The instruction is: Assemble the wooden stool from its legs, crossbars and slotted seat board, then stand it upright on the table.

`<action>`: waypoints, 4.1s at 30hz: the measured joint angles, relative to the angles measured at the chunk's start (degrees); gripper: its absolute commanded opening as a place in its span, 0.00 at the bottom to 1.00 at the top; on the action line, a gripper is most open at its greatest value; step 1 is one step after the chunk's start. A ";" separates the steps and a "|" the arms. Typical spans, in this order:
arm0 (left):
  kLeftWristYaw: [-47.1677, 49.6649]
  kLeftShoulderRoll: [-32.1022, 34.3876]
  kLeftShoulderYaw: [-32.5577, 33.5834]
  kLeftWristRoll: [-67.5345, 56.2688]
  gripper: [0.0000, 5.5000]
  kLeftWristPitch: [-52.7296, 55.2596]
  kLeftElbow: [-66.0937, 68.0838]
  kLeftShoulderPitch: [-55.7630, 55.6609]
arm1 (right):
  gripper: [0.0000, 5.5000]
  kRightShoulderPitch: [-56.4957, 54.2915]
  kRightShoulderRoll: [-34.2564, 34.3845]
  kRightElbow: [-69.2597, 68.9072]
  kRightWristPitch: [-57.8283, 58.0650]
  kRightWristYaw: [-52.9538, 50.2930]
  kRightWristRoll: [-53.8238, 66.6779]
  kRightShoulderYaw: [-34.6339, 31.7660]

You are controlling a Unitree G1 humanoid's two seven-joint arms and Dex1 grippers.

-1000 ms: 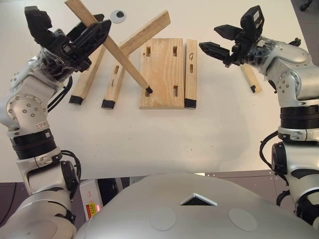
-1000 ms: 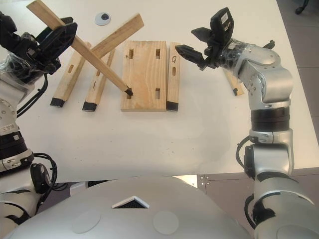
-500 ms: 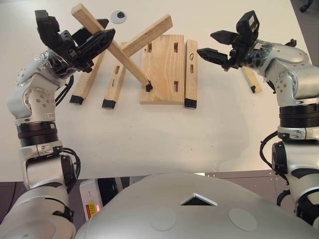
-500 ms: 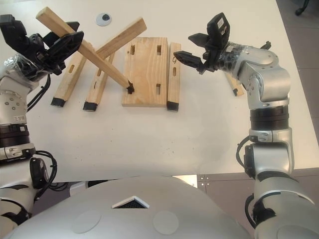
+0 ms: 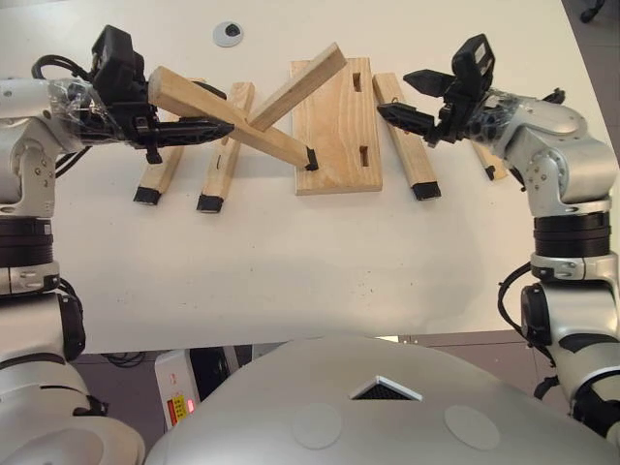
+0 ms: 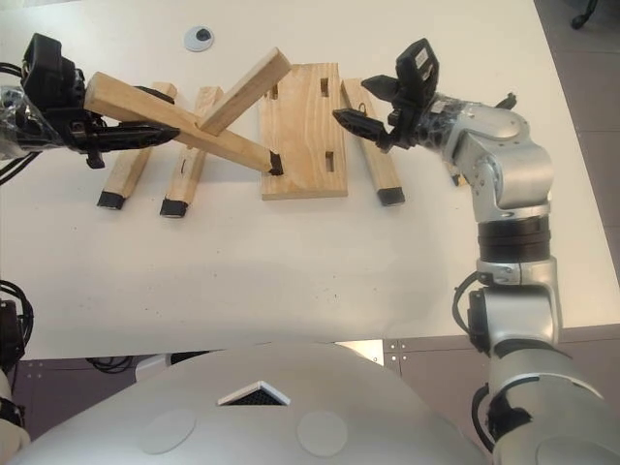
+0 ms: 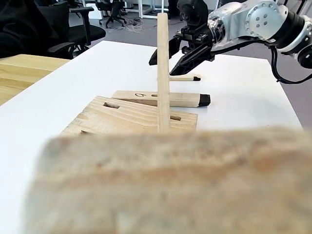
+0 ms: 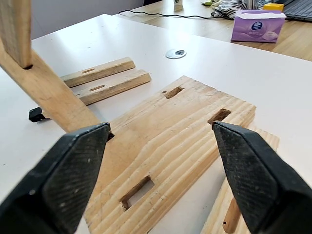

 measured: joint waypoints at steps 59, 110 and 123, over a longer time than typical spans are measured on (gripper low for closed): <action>0.77 6.56 -0.77 4.82 0.57 19.24 -10.31 -7.82 | 0.70 9.55 4.53 -4.49 -0.71 -8.40 -2.22 2.12; 51.28 -21.65 13.62 8.28 0.37 23.67 -18.90 31.69 | 0.70 1.73 11.17 0.83 -4.31 -26.92 -0.01 -13.98; 52.96 -24.60 32.07 -21.87 0.37 21.69 -24.12 -0.28 | 0.92 -13.55 10.96 6.91 13.73 -16.94 20.66 -21.93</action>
